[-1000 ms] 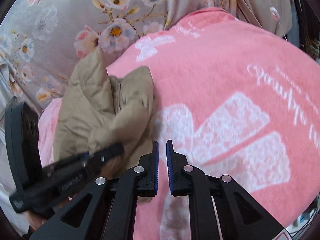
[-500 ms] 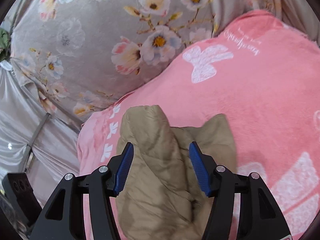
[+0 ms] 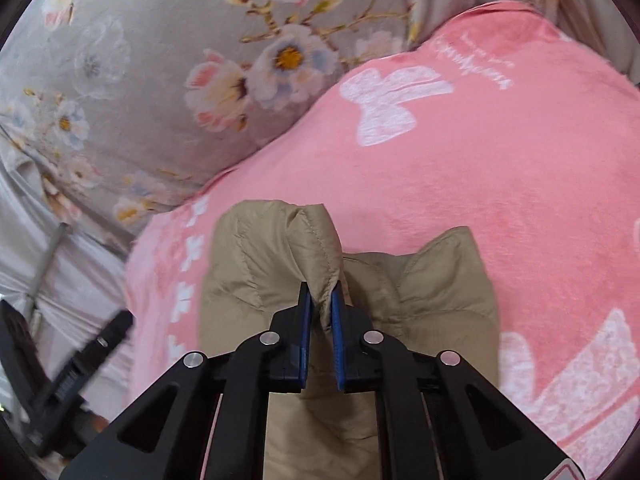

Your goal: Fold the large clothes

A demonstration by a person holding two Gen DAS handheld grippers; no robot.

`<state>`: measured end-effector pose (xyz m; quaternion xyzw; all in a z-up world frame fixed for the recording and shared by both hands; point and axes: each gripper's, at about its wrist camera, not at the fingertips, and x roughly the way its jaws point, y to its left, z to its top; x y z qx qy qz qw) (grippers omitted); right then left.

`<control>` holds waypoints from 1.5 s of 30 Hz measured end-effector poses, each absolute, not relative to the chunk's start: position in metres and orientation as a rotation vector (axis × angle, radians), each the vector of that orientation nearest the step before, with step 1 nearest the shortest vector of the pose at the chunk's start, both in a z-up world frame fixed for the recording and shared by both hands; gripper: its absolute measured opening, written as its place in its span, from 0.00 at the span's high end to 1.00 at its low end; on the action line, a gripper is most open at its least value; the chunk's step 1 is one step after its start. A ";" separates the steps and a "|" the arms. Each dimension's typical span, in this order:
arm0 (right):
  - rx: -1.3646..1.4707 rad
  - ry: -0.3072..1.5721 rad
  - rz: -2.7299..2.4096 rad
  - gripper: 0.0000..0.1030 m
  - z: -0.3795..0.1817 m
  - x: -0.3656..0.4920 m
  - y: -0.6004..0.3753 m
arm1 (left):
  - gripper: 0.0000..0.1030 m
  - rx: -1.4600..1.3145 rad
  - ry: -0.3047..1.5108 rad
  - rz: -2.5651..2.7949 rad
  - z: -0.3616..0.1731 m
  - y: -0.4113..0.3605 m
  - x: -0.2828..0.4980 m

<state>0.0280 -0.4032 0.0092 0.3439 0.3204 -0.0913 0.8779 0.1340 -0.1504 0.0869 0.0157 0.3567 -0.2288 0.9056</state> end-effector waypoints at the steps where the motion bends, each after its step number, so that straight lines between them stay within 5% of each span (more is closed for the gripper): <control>1: 0.698 0.675 -0.231 0.93 -0.001 0.023 -0.405 | 0.30 0.048 0.748 -0.482 0.081 -0.161 0.134; 16: 0.465 0.700 -0.437 0.93 -0.067 0.032 -0.400 | 0.29 0.175 0.833 -0.440 0.007 -0.238 0.141; 45: 0.523 0.672 -0.400 0.91 -0.097 0.049 -0.413 | 0.14 0.254 0.770 -0.353 -0.043 -0.271 0.154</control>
